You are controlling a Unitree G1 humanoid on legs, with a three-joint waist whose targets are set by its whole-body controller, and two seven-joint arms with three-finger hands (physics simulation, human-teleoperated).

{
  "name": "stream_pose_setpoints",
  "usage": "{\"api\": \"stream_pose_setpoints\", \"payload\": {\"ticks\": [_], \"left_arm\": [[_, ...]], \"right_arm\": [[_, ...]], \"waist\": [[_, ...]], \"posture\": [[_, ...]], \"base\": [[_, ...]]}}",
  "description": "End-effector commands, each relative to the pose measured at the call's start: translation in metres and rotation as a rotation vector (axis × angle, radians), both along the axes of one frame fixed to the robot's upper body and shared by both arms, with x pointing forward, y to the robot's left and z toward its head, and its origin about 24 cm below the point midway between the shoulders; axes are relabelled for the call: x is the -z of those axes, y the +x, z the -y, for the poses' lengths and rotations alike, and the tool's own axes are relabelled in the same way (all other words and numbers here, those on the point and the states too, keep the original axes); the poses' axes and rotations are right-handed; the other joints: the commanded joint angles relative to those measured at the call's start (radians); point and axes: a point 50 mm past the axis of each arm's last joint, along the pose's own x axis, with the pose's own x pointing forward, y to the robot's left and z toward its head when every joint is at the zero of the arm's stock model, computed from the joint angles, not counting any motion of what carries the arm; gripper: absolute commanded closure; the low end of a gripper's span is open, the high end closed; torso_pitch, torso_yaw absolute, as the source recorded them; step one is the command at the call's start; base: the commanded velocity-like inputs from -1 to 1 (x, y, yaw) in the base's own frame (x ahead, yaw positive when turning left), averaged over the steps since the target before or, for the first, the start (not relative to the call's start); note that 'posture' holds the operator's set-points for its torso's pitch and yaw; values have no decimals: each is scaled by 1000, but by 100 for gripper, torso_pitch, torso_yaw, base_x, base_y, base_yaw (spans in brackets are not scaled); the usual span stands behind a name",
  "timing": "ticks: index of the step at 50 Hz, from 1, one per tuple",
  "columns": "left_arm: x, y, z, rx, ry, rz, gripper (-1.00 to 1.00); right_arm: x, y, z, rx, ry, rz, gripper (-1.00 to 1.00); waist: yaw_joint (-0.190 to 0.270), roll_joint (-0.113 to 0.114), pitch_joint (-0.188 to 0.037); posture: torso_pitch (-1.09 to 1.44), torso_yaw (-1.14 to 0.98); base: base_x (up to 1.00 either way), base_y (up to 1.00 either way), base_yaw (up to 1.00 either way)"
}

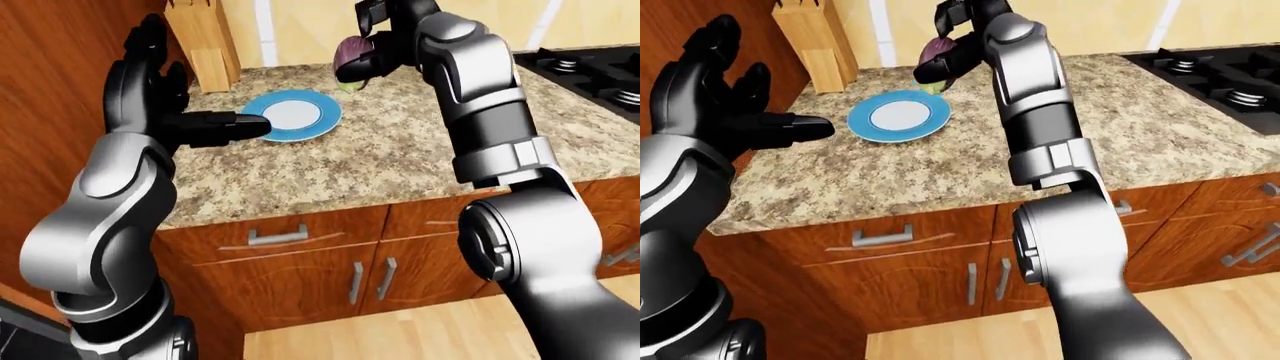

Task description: Place the eggplant on the rack of the oven.

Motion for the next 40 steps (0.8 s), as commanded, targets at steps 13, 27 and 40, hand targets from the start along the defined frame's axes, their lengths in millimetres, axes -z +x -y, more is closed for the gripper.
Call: {"api": "stream_pose_setpoints", "payload": {"ticks": [13, 27, 40], "left_arm": [[-16, -6, 0, 7, 1, 86, -100], [-16, -6, 0, 5, 0, 88, -100], [-16, -6, -1, 4, -3, 88, -100]], "right_arm": [[-32, -9, -2, -12, 14, 145, 100], [-29, -9, -4, -16, 16, 142, 100], [-29, -9, -6, -21, 8, 140, 100]], "waist": [[6, -158, -29], [-11, -89, 8], [-1, -86, -31]], "posture": [[0, 0], [0, 0], [0, 0]], "base": [[0, -39, 0], [-8, -13, 0], [-13, 0, 0]]}}
